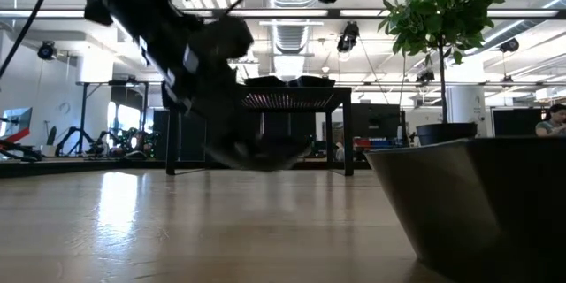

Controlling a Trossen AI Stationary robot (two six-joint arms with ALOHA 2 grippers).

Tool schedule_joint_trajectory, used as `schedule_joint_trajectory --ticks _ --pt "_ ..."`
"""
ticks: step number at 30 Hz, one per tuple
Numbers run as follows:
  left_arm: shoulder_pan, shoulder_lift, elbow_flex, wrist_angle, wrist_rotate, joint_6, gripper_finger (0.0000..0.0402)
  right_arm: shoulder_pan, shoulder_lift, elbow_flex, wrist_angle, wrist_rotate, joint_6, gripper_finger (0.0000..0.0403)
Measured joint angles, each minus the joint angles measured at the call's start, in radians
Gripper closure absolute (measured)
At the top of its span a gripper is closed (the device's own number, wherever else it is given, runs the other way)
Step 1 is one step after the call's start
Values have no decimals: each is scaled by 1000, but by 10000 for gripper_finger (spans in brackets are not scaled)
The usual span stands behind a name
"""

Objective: Pick & Place Mini shaped plates
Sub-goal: Stack the leaf shaped plate on top of the leaf shaped plates on the shelf

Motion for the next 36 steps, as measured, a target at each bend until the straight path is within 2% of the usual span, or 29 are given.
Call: schedule_joint_trajectory --ticks 11,14,19,25,32,36 --pt "36 -283 -1 -171 45 42 401 1 -112 0 3 18 12 339" --pt "79 -372 16 -242 73 64 401 1 -153 0 8 18 12 339" --pt "186 -453 119 -446 104 145 401 -1 -218 0 31 29 12 339" --pt "383 -477 252 -564 321 261 401 -1 -265 0 37 44 9 339" --pt "657 -425 393 -611 661 396 401 -1 -298 -1 29 75 18 339" --pt "790 -358 489 -677 735 479 401 -2 -308 -1 30 115 20 339"
